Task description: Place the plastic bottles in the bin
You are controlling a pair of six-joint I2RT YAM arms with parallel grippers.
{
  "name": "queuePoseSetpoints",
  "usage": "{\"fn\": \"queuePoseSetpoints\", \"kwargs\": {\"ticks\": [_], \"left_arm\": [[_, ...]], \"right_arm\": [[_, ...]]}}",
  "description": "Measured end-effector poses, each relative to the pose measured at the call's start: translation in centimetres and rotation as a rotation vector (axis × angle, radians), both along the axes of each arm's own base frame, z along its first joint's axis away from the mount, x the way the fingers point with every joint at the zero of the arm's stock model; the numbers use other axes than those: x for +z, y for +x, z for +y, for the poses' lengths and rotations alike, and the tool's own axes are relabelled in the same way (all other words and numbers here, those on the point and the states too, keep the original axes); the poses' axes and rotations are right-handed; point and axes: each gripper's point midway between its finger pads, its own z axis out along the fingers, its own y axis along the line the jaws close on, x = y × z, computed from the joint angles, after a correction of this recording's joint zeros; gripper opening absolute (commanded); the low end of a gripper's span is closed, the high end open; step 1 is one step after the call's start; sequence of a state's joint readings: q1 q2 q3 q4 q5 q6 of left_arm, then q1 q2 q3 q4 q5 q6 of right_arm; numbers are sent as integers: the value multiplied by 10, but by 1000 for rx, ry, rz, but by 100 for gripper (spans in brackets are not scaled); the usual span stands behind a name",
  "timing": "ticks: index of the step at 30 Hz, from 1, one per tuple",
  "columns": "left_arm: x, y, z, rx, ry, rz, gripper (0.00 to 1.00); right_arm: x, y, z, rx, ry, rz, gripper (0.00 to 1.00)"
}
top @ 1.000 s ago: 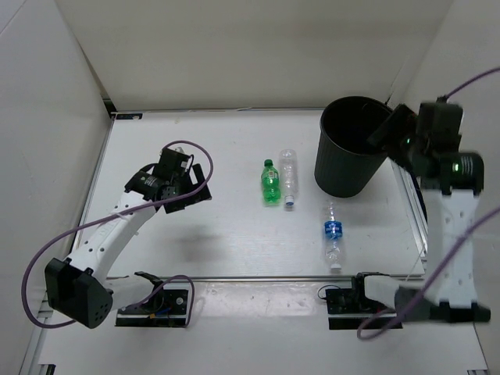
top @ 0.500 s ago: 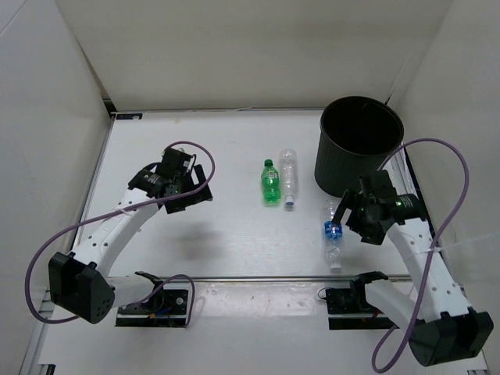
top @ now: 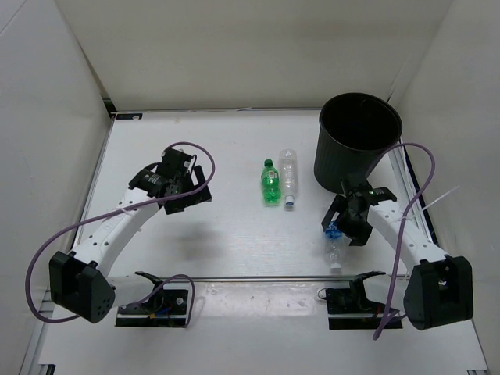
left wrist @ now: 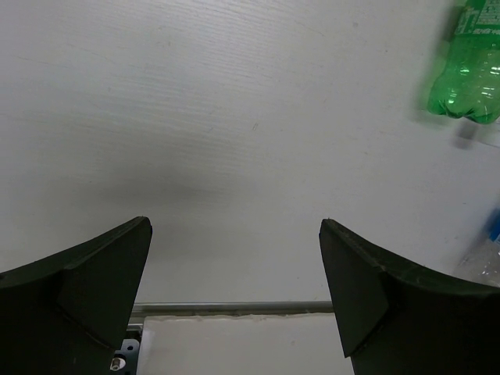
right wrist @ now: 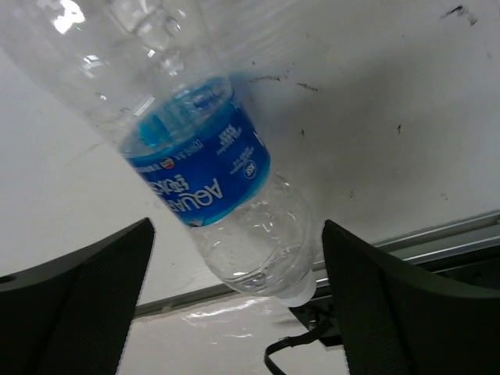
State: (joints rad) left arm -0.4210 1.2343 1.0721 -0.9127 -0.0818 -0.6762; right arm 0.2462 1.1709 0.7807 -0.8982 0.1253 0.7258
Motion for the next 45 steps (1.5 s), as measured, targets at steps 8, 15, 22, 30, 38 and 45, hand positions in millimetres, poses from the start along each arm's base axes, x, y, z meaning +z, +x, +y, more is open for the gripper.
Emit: {"fn": "queuePoseSetpoints", "kwargs": {"ticks": [8,15,22,30,38,45], "left_arm": [[-5,-6,5,4,17,6,100],[-8,-9,7,6,21,11,100],[-13,-14,10,6,24,18,100],[-15,-16,10,6,25,21,100],[-15,-17,15,9,45,16,100],[-14,-18,17,5,55,12,100]], "right_arm": [[-14,-14,4,-3,31,32,49],[18,-17,12,-10,96,-29,30],[111,-8,20,-3,189,-257,85],[67,-21,15,-17,138,-91,100],[6,-33,14,-28,95,79,99],[-25,-36,18,-32,76,197,55]]}}
